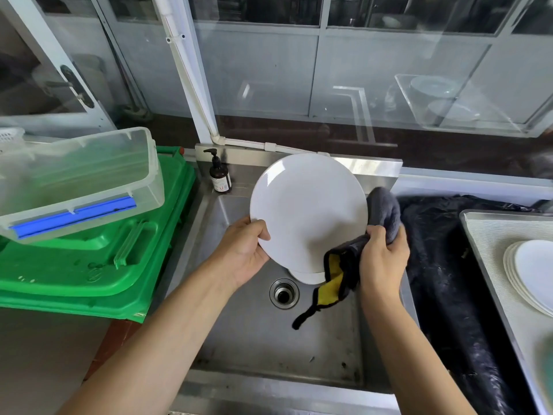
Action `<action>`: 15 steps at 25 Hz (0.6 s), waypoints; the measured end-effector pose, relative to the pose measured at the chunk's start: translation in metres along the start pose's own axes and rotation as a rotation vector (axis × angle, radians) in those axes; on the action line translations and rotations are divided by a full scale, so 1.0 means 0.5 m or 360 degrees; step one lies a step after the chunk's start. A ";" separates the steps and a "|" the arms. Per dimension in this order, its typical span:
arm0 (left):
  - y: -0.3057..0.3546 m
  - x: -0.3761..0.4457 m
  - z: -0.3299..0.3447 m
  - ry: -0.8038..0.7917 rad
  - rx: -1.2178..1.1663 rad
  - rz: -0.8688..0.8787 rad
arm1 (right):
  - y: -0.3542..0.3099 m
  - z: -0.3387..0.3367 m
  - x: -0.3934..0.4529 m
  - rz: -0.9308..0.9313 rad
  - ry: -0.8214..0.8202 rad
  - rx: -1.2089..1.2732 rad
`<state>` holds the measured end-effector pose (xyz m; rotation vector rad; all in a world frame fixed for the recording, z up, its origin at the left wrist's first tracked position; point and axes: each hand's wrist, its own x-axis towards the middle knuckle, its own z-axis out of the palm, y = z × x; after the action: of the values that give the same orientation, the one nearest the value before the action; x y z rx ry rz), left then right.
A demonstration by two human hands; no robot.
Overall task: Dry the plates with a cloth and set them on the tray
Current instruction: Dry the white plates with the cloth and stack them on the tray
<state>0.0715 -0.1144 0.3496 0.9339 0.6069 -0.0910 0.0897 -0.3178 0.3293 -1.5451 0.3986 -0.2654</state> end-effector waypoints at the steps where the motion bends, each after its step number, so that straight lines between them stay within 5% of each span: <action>1: 0.003 -0.005 0.003 0.0033 0.0052 0.0012 | -0.008 0.000 -0.004 -0.0241 0.0001 -0.0094; 5: 0.002 -0.033 0.020 0.0072 0.0293 0.0055 | -0.024 0.018 0.020 -0.1058 -0.0406 -0.0619; 12: 0.011 -0.048 0.055 0.0147 0.0355 0.0185 | 0.002 0.074 -0.040 -0.1224 -0.1074 -0.0674; 15: 0.011 -0.052 0.051 0.0146 0.0402 0.0149 | -0.001 0.079 -0.031 -0.0974 -0.0857 -0.0537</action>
<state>0.0632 -0.1355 0.3784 1.2153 0.6452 -0.0415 0.0918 -0.2752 0.3302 -1.9670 -0.4883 -0.2458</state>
